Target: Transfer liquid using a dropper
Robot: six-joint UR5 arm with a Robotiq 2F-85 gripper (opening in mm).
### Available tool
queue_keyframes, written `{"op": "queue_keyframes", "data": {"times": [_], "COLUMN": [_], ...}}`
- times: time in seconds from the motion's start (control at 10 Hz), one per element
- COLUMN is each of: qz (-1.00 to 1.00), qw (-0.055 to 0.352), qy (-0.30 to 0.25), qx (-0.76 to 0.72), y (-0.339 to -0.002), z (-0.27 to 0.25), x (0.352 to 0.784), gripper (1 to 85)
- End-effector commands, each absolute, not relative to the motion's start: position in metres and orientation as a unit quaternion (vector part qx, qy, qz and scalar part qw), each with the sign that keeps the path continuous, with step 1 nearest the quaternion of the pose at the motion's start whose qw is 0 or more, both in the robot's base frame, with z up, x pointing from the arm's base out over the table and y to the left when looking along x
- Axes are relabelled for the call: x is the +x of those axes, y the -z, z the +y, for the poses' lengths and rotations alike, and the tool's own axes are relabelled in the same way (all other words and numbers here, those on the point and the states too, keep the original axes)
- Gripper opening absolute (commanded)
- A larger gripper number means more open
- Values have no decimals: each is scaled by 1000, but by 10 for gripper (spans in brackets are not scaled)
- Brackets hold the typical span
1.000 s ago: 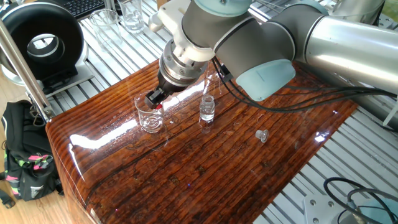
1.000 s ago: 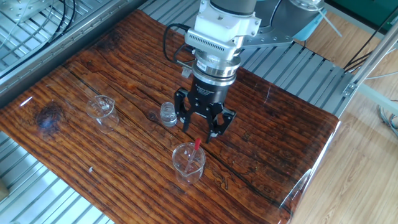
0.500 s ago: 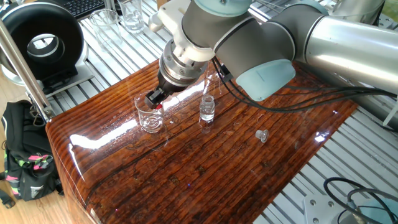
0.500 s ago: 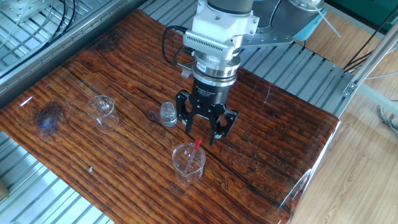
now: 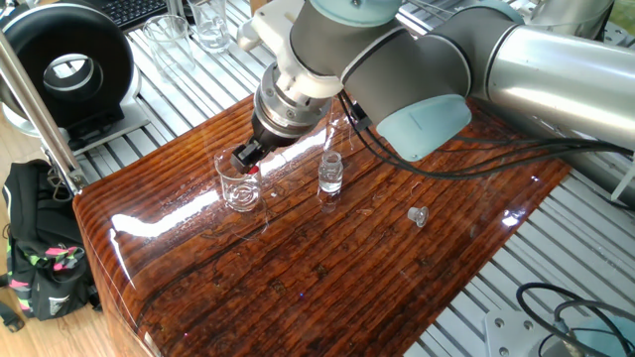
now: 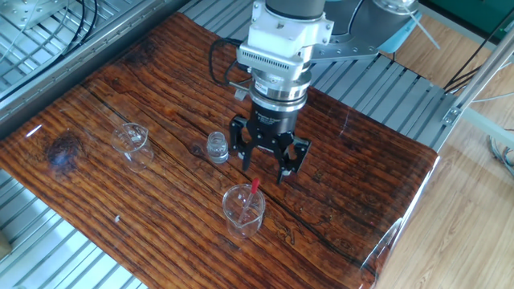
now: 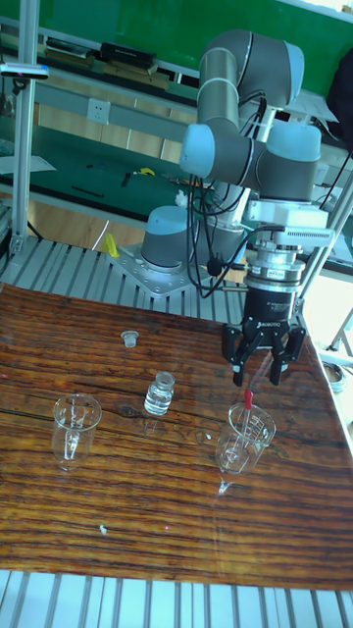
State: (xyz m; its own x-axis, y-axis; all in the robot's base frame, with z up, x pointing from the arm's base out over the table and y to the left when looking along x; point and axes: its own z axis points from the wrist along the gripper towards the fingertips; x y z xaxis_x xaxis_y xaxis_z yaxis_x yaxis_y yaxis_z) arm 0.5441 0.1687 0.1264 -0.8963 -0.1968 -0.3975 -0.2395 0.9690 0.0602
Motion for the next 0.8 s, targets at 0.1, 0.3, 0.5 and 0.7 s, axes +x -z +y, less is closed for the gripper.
{"op": "queue_keyframes", "data": {"times": [0.1,0.3,0.5,0.7], "qz": [968,968,968,969], "qw": [227,224,224,218], "qy": [-56,-64,-67,-70], "qx": [-90,-88,-91,-92], "y": [-102,-104,-102,-102], "z": [170,164,158,155], "x": [572,564,560,553], "gripper": [593,587,587,583]}}
